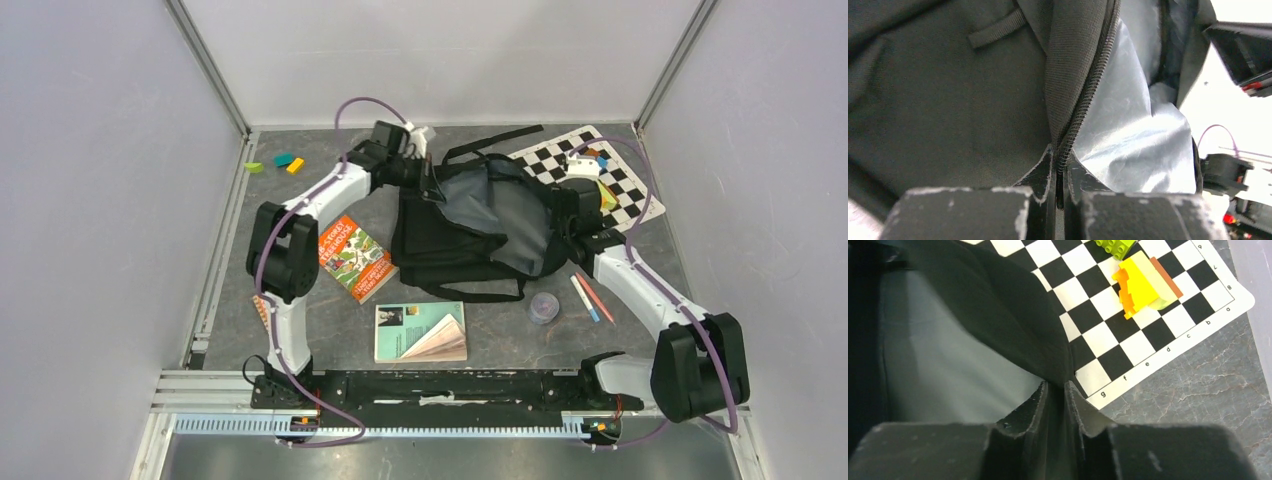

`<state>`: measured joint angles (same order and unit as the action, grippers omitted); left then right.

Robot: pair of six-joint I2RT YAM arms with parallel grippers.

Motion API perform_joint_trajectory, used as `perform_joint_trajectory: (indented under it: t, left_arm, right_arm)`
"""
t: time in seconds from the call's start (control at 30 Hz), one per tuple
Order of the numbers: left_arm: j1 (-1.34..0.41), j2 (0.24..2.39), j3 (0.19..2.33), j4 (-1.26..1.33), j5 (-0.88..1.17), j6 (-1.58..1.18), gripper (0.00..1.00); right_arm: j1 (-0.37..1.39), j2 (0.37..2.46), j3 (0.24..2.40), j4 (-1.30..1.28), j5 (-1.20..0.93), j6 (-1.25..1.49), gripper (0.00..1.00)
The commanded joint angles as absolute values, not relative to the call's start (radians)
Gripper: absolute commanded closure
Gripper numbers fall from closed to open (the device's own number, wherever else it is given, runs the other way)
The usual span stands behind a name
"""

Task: Pack the student bag
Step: Place the student bag at the center of the board.

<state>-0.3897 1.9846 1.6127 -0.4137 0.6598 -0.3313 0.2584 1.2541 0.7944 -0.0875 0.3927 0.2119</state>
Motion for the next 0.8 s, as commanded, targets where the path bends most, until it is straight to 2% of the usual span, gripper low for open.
perform_joint_trajectory:
  t: [0.0,0.07,0.2,0.33,0.57,0.77]
  left_arm:
    - [-0.458,2.040,1.634,-0.447,0.530,-0.218,0.98]
    - [-0.459,2.027,1.614,-0.457,0.399,-0.209,0.97]
    - [-0.459,1.951,1.527,-0.395,0.301,-0.184,0.73]
    - [-0.459,1.872,1.477,-0.347,0.300,-0.196,0.42]
    - [-0.459,1.657,1.375,-0.279,0.205,-0.235,0.01]
    - [-0.462,1.343,1.145,-0.263,0.151,-0.335,0.00]
  right_arm:
    - [0.235,1.234,0.800,-0.067,0.332,0.211,0.70]
    - [0.227,1.214,0.815,-0.099,0.319,0.189,0.51]
    - [0.212,1.170,0.854,-0.169,0.275,0.141,0.28]
    - [0.211,1.119,0.864,-0.202,0.189,0.122,0.18]
    - [0.211,1.034,0.878,-0.265,-0.057,0.099,0.04]
    - [0.226,0.916,0.786,-0.261,-0.314,0.216,0.02]
